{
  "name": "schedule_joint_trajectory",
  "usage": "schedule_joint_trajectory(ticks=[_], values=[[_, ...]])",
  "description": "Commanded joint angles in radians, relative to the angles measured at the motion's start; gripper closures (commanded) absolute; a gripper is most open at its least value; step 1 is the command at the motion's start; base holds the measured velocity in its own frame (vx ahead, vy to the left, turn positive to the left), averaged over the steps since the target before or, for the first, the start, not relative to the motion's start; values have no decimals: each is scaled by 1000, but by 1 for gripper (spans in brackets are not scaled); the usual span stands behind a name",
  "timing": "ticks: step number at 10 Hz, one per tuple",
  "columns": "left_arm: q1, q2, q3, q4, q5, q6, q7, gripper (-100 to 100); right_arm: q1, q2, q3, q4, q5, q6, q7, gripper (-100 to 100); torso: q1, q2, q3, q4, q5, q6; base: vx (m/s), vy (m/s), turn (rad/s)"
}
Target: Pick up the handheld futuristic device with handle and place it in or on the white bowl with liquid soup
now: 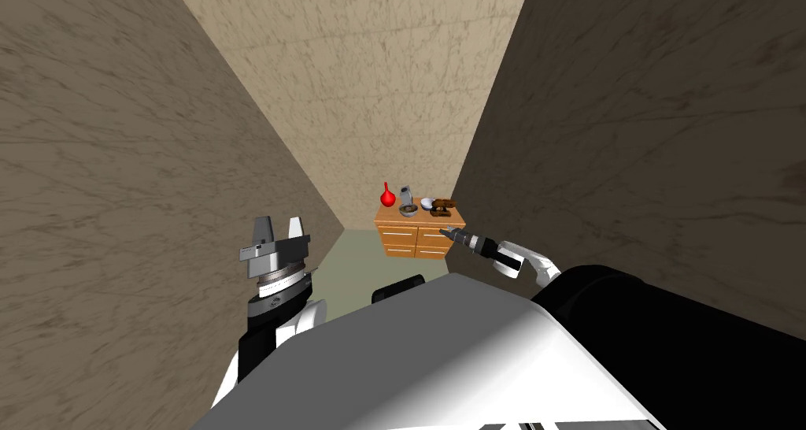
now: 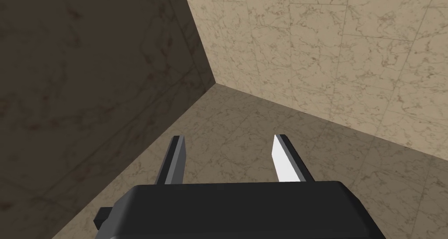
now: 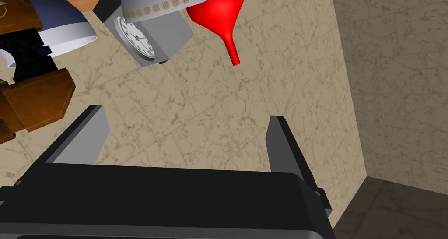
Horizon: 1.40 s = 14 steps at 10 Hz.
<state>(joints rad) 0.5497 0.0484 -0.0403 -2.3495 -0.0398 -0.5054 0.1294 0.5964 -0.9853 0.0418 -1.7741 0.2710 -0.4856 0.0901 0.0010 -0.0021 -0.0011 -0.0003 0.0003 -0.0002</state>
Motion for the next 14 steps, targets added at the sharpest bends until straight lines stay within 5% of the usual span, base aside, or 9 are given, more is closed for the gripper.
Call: schedule_joint_trajectory(ticks=[1,5,12,14], values=[[0,0,0,0,0,0,0,0,6,-50,6,23,16,-2,9,-100,0,0,0,0,0,0,32,18,71],[0,0,0,0,0,0,0,0,15,-136,17,63,45,3,16,-100,-1,0,0,0,0,0,23,11,49],[0,0,0,0,0,0,0,0,52,-376,54,207,154,20,48,-100,0,-1,-1,0,0,0,43,16,111],[0,0,0,0,0,0,0,0,52,-417,54,207,154,20,48,-100,-1,-1,-1,0,0,0,30,1,22]])
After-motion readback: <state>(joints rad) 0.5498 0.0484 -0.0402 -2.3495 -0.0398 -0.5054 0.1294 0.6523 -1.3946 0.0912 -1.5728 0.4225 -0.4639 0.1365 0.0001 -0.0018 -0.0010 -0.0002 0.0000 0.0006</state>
